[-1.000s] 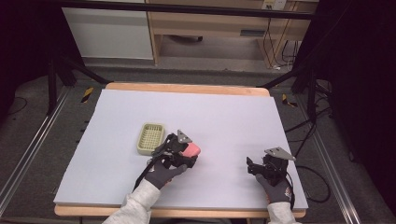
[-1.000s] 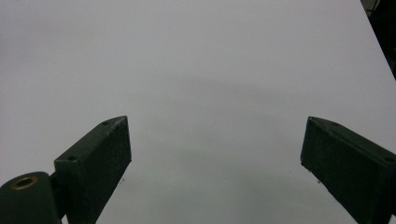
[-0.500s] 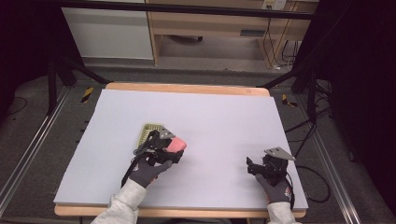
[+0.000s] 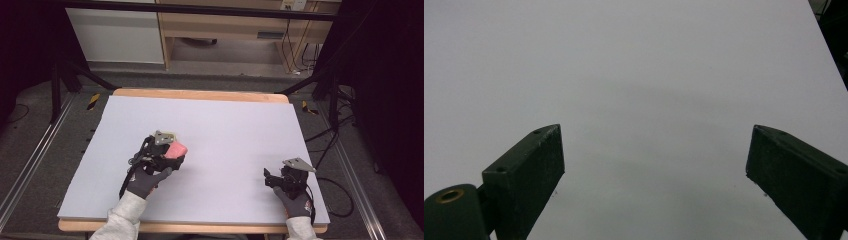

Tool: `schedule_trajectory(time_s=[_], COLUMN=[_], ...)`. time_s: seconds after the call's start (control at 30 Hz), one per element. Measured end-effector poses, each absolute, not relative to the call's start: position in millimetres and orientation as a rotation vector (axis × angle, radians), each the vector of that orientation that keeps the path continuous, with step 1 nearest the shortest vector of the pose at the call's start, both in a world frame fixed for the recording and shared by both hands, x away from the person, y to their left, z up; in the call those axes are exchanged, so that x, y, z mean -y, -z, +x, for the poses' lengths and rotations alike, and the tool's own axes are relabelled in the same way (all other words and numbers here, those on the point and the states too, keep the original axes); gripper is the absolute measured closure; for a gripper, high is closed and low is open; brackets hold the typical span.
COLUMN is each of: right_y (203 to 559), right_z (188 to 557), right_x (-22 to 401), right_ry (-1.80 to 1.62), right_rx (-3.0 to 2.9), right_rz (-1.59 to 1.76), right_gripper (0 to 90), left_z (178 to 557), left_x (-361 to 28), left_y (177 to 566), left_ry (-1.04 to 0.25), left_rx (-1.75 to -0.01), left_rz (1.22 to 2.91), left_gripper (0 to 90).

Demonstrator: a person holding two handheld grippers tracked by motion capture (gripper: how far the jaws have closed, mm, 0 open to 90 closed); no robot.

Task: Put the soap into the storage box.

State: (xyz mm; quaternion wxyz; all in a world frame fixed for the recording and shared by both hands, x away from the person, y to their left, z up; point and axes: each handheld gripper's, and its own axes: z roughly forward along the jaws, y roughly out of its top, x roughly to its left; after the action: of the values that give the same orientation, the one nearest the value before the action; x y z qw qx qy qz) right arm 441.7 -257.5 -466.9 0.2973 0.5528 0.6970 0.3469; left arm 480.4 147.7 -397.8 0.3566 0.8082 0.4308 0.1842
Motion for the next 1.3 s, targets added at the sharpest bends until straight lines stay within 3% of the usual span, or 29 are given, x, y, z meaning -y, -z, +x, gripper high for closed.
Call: schedule_trajectory(time_s=[1.3], right_y=[466.3], right_z=[442.8], right_x=[254.3], right_ry=[-0.931], right_rx=[-1.854], right_rz=[1.469], right_gripper=[8.6], left_z=[512.7], left_x=[-179.0], left_y=[409.5], left_ry=[-0.534], left_rx=[-1.282], left_rz=[2.006], left_gripper=[36.9])
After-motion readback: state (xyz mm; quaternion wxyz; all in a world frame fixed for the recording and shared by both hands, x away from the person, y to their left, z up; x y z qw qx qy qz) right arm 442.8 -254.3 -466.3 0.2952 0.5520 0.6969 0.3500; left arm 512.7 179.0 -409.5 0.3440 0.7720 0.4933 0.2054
